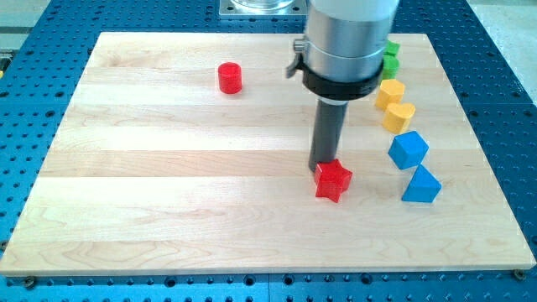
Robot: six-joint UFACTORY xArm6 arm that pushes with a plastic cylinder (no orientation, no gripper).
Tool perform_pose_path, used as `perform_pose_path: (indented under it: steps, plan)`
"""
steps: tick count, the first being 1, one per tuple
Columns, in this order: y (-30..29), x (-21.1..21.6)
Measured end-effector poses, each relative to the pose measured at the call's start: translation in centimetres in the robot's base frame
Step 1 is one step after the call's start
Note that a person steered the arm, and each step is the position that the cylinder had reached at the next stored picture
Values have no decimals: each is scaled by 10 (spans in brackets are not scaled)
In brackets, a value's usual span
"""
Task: Keep the red star to the left of the blue triangle
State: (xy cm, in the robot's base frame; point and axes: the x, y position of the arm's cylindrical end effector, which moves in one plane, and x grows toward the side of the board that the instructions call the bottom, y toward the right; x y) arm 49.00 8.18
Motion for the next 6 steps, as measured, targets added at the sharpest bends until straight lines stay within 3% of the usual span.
perform_pose_path:
  steps: [2, 4, 6]
  plan:
    - [-39, 12]
    - [-46, 59]
    - [-1, 28]
